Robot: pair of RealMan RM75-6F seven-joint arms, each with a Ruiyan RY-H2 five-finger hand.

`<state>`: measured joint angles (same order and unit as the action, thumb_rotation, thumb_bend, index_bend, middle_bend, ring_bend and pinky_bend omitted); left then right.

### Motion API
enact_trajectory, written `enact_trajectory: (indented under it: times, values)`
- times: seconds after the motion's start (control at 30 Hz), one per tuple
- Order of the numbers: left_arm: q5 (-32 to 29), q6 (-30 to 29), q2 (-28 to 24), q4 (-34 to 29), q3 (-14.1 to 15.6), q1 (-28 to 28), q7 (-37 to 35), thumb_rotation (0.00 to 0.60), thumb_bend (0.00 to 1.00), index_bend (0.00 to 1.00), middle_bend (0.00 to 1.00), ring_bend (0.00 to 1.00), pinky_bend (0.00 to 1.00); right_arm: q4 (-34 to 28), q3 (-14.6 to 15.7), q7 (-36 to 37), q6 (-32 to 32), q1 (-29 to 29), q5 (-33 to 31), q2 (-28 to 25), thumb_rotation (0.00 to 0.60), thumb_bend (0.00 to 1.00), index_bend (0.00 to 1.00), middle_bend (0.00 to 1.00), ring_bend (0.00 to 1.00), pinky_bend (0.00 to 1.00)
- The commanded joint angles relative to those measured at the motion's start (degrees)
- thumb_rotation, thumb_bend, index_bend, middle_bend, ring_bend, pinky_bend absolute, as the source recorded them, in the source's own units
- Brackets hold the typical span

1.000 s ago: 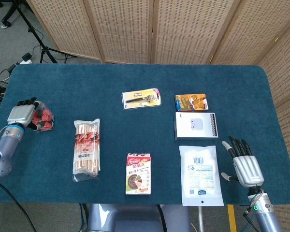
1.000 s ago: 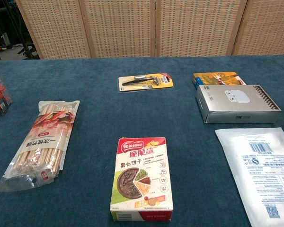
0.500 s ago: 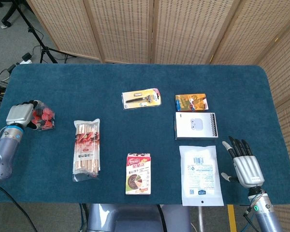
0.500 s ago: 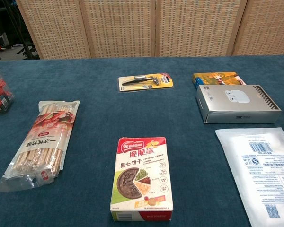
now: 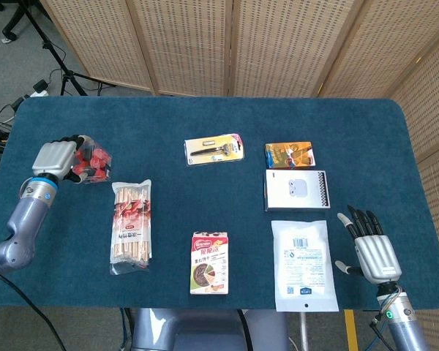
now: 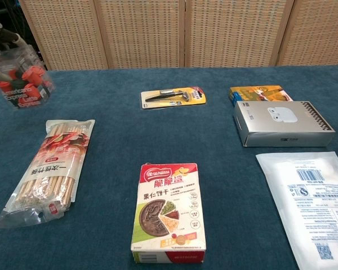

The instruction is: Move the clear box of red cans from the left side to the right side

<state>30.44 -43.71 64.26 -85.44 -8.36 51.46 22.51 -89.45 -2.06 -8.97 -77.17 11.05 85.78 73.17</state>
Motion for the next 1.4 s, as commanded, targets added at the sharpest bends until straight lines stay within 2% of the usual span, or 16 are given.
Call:
enact_trajectory:
  times: [0.03, 0.17, 0.47, 0.7, 0.77, 0.87, 1.17, 1.33, 1.4]
  values:
    - [-4.55, -2.73, 0.45, -5.09, -1.64, 4.30, 4.18, 0.600, 0.42, 0.55, 0.22, 0.21, 0.24, 0.02, -0.01, 0.49, 0.04, 0.01, 0.01, -0.16, 0.600, 0.10, 0.09, 0.00, 0.00, 0.00]
    - [-9.50, -5.16, 4.20, -8.81, -2.28, 10.46, 10.45, 0.600, 0.42, 0.55, 0.22, 0.21, 0.24, 0.05, -0.04, 1.63, 0.07, 0.01, 0.00, -0.56, 0.600, 0.10, 0.09, 0.00, 0.00, 0.00]
    - [-19.94, -11.03, 10.76, -9.53, -3.49, 18.65, 18.91, 0.600, 0.42, 0.56, 0.22, 0.21, 0.24, 0.20, -0.07, 3.39, 0.00, 0.04, 0.25, -1.10, 0.600, 0.10, 0.09, 0.00, 0.00, 0.00]
    - [-31.05, -13.38, 17.30, -5.53, -4.61, 24.39, 25.23, 0.600, 0.42, 0.55, 0.22, 0.21, 0.24, 0.42, -0.20, 5.57, -0.35, -0.13, 0.32, -1.85, 0.600, 0.10, 0.09, 0.00, 0.00, 0.00]
    - [-35.20, -13.40, 20.40, -2.03, -4.84, 26.34, 27.85, 0.600, 0.42, 0.56, 0.22, 0.21, 0.24, 0.45, -0.33, 6.75, -0.55, -0.24, 0.25, -2.21, 0.600, 0.10, 0.09, 0.00, 0.00, 0.00]
    - [-38.06, -13.59, 23.06, 1.18, -5.54, 27.69, 29.96, 0.600, 0.41, 0.55, 0.22, 0.21, 0.24, 0.60, -0.36, 7.65, -0.44, -0.19, 0.27, -2.46, 0.600, 0.10, 0.09, 0.00, 0.00, 0.00]
    - [-36.92, -11.79, 26.48, 4.59, -6.94, 28.02, 31.01, 0.600, 0.39, 0.49, 0.19, 0.21, 0.24, 0.93, -0.39, 8.44, -0.13, -0.04, 0.22, -2.52, 0.600, 0.10, 0.09, 0.00, 0.00, 0.00]
    - [-35.17, -10.92, 26.94, 4.83, -6.50, 27.85, 31.61, 0.600, 0.34, 0.36, 0.02, 0.20, 0.24, 0.98, -0.43, 8.65, -0.16, -0.02, 0.24, -2.51, 0.600, 0.10, 0.09, 0.00, 0.00, 0.00]
    - [-34.27, -10.44, 26.99, 4.70, -6.34, 27.72, 31.63, 0.600, 0.31, 0.31, 0.00, 0.18, 0.24, 1.01, -0.46, 8.69, -0.24, -0.03, 0.28, -2.50, 0.600, 0.10, 0.09, 0.00, 0.00, 0.00]
